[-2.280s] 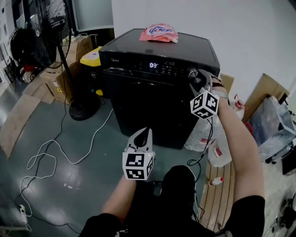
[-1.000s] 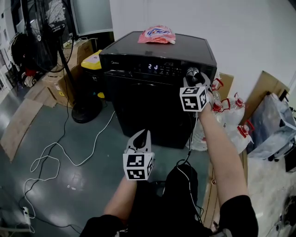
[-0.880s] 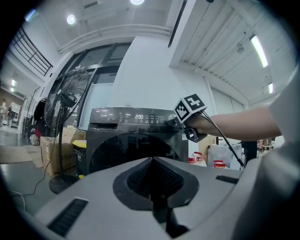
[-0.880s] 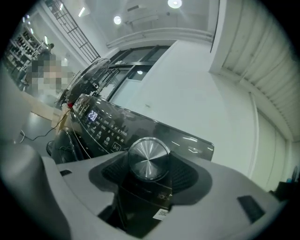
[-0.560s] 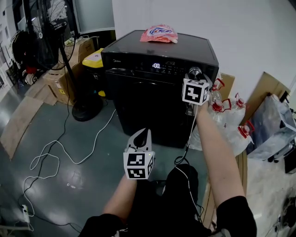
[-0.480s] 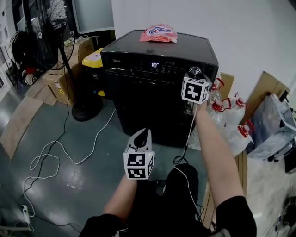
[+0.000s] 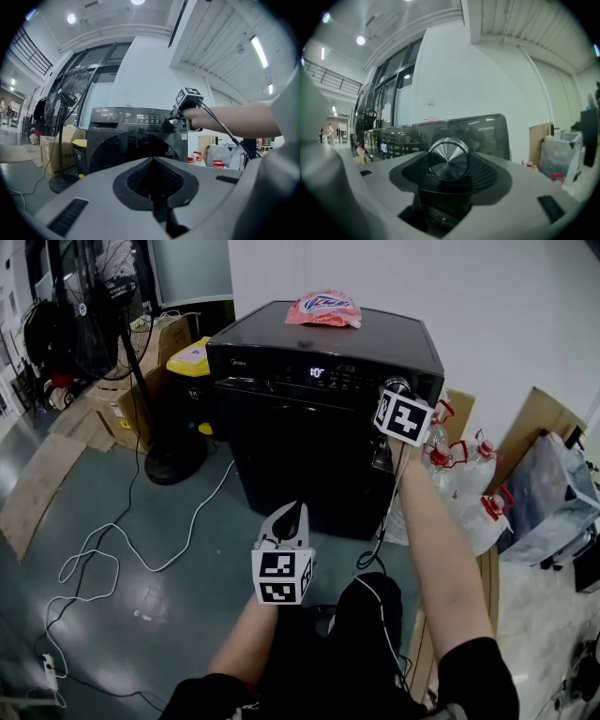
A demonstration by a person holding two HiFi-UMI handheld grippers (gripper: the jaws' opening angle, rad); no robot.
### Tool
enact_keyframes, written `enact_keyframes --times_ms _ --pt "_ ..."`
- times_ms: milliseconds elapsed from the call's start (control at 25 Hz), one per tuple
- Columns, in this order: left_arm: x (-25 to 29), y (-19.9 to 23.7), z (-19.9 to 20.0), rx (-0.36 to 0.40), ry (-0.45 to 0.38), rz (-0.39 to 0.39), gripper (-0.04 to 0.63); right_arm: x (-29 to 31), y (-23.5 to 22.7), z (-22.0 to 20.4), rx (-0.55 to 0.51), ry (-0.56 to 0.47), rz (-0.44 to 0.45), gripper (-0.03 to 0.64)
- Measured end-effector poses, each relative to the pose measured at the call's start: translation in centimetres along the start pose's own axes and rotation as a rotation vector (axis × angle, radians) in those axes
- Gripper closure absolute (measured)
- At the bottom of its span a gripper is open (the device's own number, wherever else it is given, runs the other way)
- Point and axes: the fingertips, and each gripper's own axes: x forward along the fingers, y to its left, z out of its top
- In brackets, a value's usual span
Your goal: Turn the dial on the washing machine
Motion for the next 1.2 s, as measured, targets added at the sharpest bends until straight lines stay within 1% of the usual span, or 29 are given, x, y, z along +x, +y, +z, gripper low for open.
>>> enact_keyframes --times_ms 160,200,320,360,480,520,640,680,720,800,960,1080,1200 --pt "0.0 0.1 0.0 -0.001 0.0 0.004 0.583 0.1 -0.2 0.1 0.104 0.035 0.02 0.34" --pt "0.0 0.2 0.0 -0.001 0.0 0.006 0.583 0.1 -0.3 0.2 0.145 0.039 0.028 0.34" --pt "-0.3 0.2 0.1 0.001 0.001 0.008 0.583 0.1 -1.0 0.5 0.343 0.052 0.058 0.341" --pt "-0.3 0.3 0.1 0.001 0.001 0.008 0.583 0.0 -1.2 0.6 0.394 0.056 0.063 0.344" --pt "-0.4 0.3 0.2 0.001 -0.003 0.009 0.583 0.1 -1.2 0.7 0.448 0.042 0.063 0.344" --pt "-0.5 0.2 0.2 0.003 -0.004 0.008 0.583 0.1 -1.3 0.6 0.491 0.037 0.069 0.344" --pt "-0.7 0.0 0.0 0.01 0.005 0.005 0.583 0.1 -2.1 -0.1 0.735 0.055 0.096 0.344" --pt "-0.7 0.1 0.0 0.011 0.008 0.007 0.583 0.0 -2.2 -0.1 0.79 0.056 0.099 0.344" --pt "-0.7 0.2 -0.1 0.009 0.009 0.009 0.583 0.0 -2.2 -0.1 0.816 0.051 0.101 0.344" --pt "-0.8 0.4 -0.1 0.004 0.007 0.014 0.583 0.0 -2.1 0.0 0.808 0.032 0.099 0.344" --pt "-0.8 0.4 0.0 0.004 0.002 0.012 0.583 -0.2 -1.9 0.1 0.737 -0.009 0.095 0.34" --pt "-0.8 0.4 0.1 0.006 0.001 0.011 0.583 -0.7 -1.4 0.3 0.643 -0.06 0.125 0.341" --pt "-0.8 0.5 0.1 0.005 0.001 0.01 0.583 -2.4 -0.8 0.4 0.523 -0.133 0.153 0.339"
